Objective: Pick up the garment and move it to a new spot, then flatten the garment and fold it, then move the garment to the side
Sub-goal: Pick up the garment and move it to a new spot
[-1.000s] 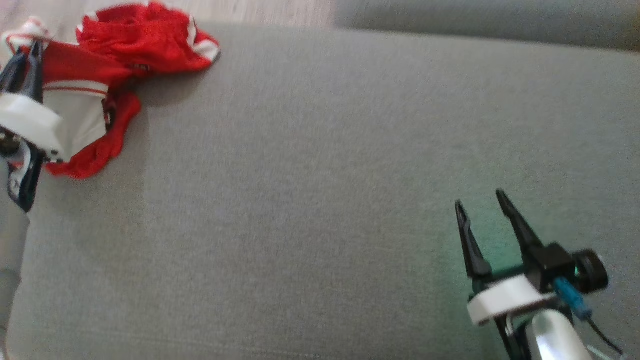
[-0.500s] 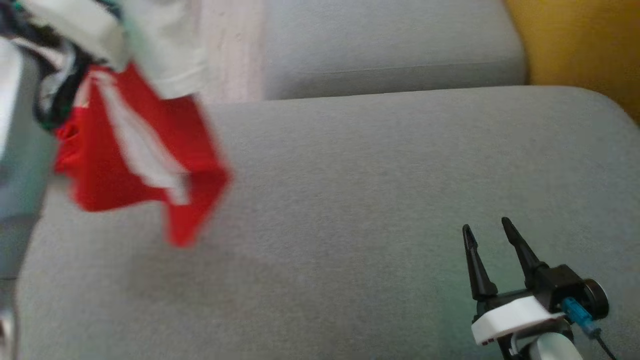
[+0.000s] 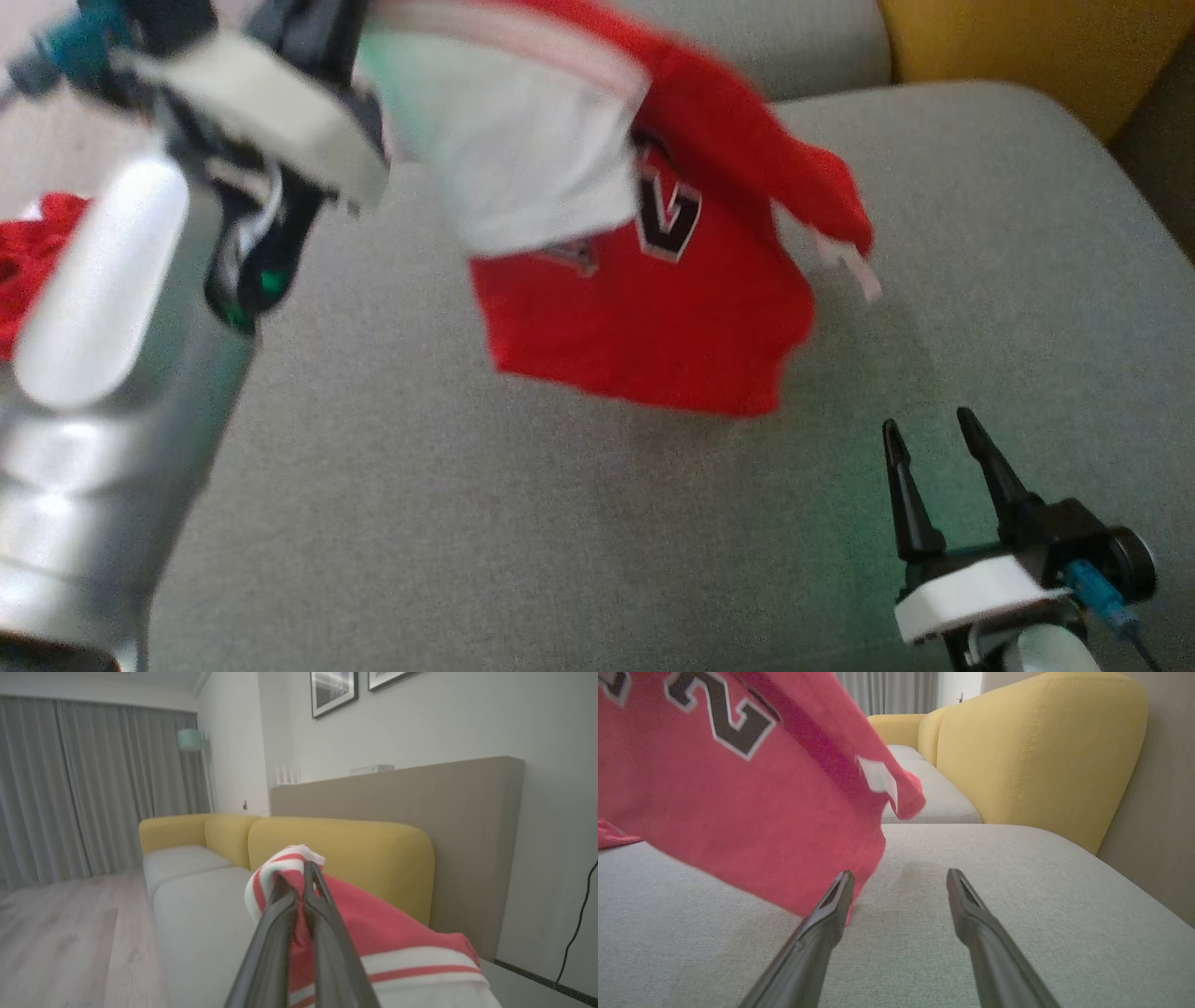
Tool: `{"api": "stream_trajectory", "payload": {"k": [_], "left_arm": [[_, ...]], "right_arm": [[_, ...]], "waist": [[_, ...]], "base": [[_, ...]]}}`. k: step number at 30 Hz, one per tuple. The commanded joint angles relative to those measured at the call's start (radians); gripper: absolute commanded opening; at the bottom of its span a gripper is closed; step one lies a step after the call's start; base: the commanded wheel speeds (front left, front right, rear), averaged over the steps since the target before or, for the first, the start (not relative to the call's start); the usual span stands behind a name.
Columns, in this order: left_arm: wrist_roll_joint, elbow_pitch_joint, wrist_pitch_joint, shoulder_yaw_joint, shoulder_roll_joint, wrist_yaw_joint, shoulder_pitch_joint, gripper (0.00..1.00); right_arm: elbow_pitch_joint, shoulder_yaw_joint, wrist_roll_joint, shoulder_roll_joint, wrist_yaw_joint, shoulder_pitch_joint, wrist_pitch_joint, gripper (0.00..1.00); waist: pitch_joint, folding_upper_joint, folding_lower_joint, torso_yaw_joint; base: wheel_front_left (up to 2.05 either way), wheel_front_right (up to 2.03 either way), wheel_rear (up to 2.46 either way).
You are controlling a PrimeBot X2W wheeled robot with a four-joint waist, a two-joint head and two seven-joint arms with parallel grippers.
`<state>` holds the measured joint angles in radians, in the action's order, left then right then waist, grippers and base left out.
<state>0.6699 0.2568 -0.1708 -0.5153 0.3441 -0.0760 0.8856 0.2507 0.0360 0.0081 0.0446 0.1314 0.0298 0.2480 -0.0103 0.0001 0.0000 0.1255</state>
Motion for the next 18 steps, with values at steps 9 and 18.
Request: {"api": "stream_trajectory", "payload": {"k": [9,18], "left_arm": [[0.011,0.285,0.111,0.091,0.078,0.053,-0.106,0.00],[0.008,0.477,0.229,0.111,0.060,0.038,-0.057,0.60]], "right_arm": [[-0.066,0.068,0.010,0.006,-0.001,-0.178,0.014,1.00],[-0.068,0.077,0.014,0.006,-0.001,-0.223,0.014,1.00]], "waist": [[-0.253,-0.0001,0.0000,0.074],[-0.328,-0.0001,0.0000,0.077]], "base": [[0.00,0.00,0.00],[0.00,0.00,0.00]]}}
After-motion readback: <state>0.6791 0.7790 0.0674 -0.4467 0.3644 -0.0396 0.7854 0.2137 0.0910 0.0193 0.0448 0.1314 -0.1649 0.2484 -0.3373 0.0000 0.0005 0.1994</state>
